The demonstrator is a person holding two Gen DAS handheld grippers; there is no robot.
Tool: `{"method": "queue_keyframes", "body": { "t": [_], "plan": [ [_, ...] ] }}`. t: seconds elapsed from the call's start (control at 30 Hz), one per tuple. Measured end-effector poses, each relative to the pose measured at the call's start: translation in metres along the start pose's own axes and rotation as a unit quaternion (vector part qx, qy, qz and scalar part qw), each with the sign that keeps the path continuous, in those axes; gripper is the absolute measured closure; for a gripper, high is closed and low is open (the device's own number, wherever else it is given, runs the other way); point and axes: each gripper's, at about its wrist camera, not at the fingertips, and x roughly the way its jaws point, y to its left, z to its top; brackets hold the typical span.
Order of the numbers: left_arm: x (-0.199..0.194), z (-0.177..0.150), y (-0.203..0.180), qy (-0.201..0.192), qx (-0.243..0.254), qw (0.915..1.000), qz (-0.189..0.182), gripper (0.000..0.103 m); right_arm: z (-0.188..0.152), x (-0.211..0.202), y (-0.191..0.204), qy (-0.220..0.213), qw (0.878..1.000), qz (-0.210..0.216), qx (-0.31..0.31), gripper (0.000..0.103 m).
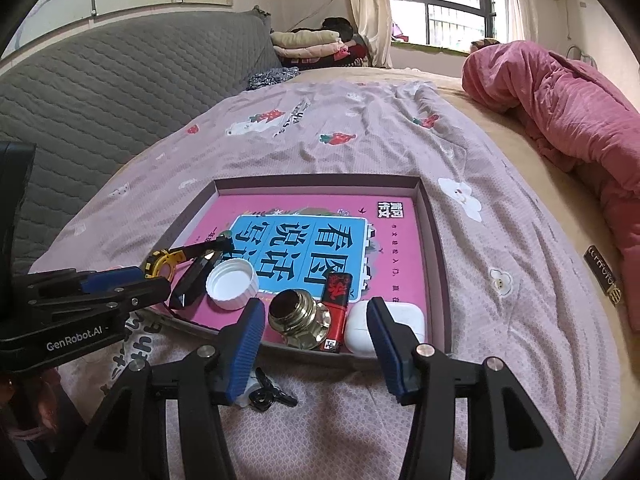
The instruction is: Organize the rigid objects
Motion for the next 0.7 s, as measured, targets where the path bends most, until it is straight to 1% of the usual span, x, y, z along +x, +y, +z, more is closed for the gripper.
{"method": "queue_keyframes", "body": {
  "t": [0.13,0.33,0.53,0.7],
  "plan": [
    [-0.007,0.000,0.000,-0.006,-0.001,1.0000,0.002,0.055,0.001,-0.006,0.000,-0.006,1.000,0.000,-0.001,0.050],
    [-0.017,-0.001,-0.001,-0.021,0.002,0.9998,0.004,0.050,0.002,-0.018,0.003,-0.023,1.000,-0.001,-0.014,0.050],
    [-0.023,-0.003,-0.001,-0.027,0.004,0.9996,0.005,0.042,0.002,-0.026,0.003,-0.031,0.999,0.002,-0.014,0.050],
    [-0.029,-0.005,-0.002,-0.029,0.006,0.9996,0.004,0.039,0.000,-0.033,0.003,-0.036,0.999,0.002,-0.015,0.049]
  ]
}}
